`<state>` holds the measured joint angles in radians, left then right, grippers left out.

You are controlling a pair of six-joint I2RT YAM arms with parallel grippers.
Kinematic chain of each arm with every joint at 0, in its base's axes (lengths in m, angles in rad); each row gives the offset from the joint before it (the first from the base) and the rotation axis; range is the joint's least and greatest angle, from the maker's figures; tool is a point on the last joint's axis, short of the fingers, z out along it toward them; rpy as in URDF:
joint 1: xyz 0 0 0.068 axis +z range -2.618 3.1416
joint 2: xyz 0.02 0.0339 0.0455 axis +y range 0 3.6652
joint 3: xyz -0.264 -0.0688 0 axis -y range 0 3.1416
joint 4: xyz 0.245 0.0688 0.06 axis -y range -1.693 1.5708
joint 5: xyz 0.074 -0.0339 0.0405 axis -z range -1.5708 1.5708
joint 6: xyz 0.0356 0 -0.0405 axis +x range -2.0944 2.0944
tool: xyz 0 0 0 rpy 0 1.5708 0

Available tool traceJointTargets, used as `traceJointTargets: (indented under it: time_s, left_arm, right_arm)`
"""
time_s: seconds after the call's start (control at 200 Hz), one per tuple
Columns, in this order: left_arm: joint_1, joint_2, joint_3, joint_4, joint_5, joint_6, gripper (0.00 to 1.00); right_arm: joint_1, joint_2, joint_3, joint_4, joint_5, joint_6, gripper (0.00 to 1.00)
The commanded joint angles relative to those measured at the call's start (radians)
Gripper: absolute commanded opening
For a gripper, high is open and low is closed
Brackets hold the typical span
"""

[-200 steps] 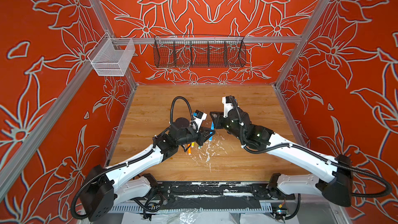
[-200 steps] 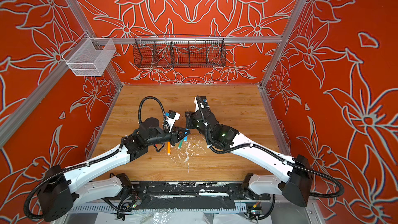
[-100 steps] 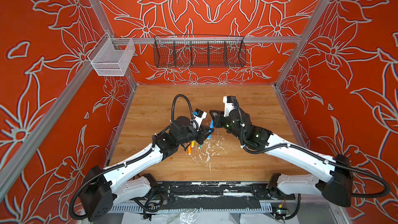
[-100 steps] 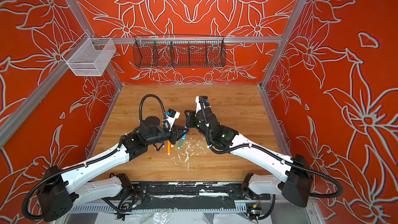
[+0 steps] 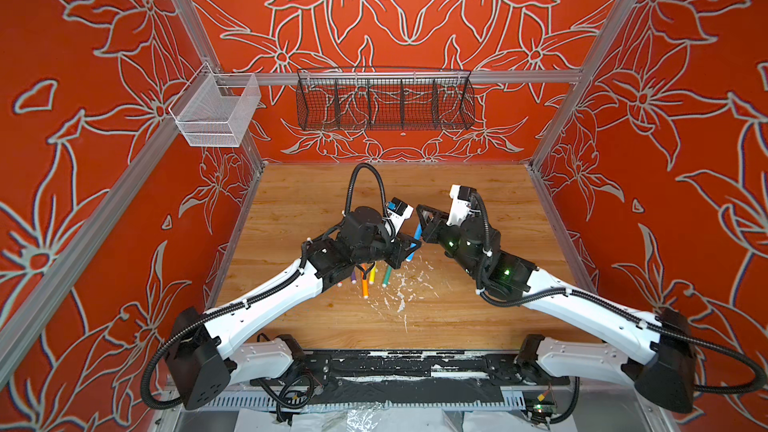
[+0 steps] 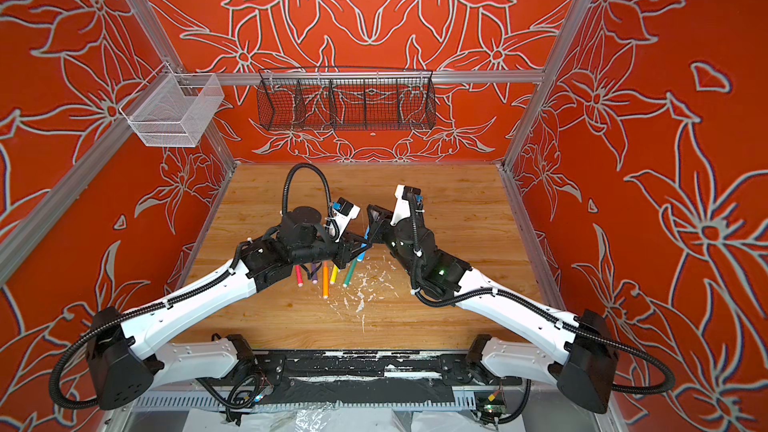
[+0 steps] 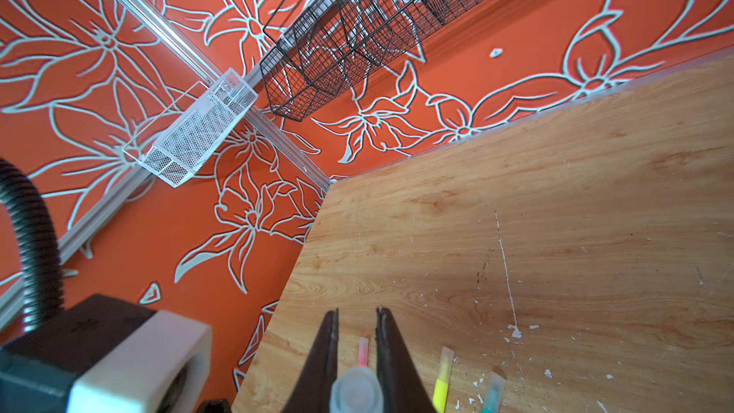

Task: Insert pens into pen caps
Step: Put on the pen cap to the pen.

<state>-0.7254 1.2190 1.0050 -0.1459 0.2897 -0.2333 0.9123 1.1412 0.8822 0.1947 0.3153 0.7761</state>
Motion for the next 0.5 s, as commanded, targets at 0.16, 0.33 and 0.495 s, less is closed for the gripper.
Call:
traceJointTargets:
  time_s: [0.16,0.33,0.495]
  left_arm:
    - [0.035,-0.007,0.136,0.347,-0.141,0.013,0.00]
    - [0.035,-0.049,0.021,0.355,-0.105,-0.031,0.00]
    - [0.034,-0.142,-0.296,0.485,-0.108,-0.164,0.00]
  right_arm:
    - [0.117,0.042,-0.069,-0.215,-0.164,0.053,0.04]
    - [0.116,-0.010,-0.035,-0.297,-0.047,0.033,0.17]
    - [0.107,-0.010,0.043,-0.374,0.053,0.003,0.22]
